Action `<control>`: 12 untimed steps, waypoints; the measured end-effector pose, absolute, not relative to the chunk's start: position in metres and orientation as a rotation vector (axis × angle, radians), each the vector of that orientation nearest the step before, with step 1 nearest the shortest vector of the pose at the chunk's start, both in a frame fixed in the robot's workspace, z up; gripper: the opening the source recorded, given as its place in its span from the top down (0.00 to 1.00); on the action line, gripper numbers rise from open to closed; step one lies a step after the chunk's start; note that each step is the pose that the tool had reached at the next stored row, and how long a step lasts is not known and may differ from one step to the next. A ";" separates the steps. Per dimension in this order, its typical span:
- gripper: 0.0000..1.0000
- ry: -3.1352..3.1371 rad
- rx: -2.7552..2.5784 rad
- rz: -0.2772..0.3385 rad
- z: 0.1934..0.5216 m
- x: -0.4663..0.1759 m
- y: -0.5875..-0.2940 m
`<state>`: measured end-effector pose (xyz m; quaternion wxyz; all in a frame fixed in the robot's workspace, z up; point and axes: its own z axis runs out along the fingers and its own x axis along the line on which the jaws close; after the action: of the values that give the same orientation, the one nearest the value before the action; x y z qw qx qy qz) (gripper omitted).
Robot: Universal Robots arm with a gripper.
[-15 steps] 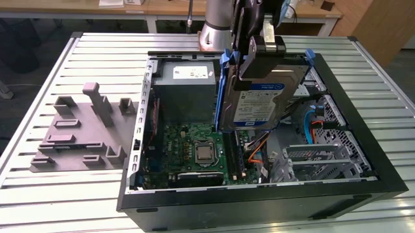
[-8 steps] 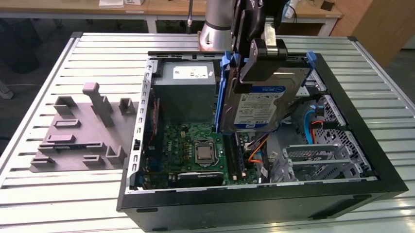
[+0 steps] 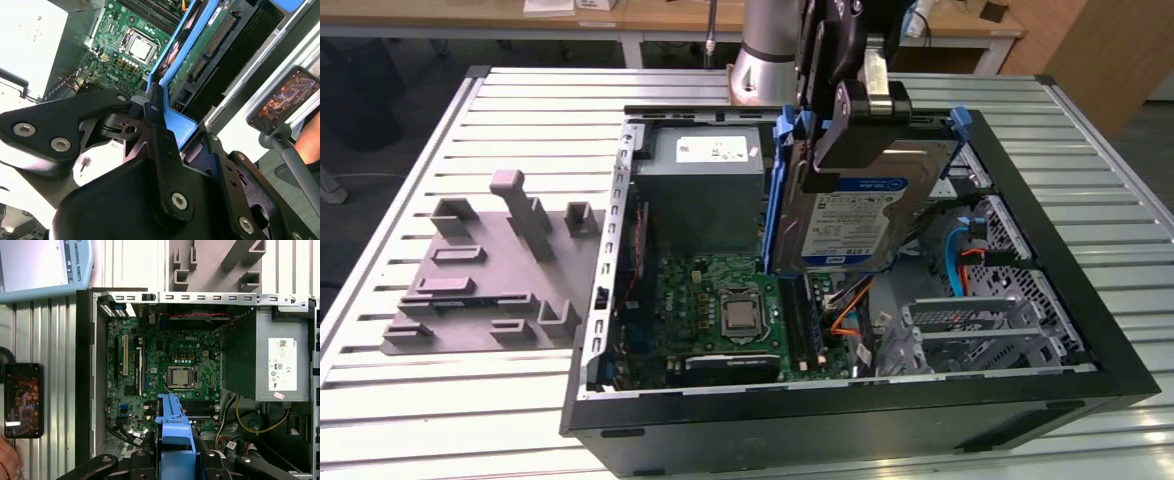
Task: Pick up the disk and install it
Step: 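Insert the disk into the insertion slot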
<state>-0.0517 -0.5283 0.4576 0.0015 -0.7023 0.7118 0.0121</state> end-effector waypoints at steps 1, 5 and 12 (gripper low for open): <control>0.64 2.234 -2.204 0.038 0.458 -0.052 -0.528; 0.64 2.234 -2.204 0.038 0.458 -0.052 -0.531; 0.64 2.234 -2.204 0.038 0.457 -0.049 -0.539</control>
<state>-0.0487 -0.5392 0.4574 0.0015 -0.7023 0.7118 0.0121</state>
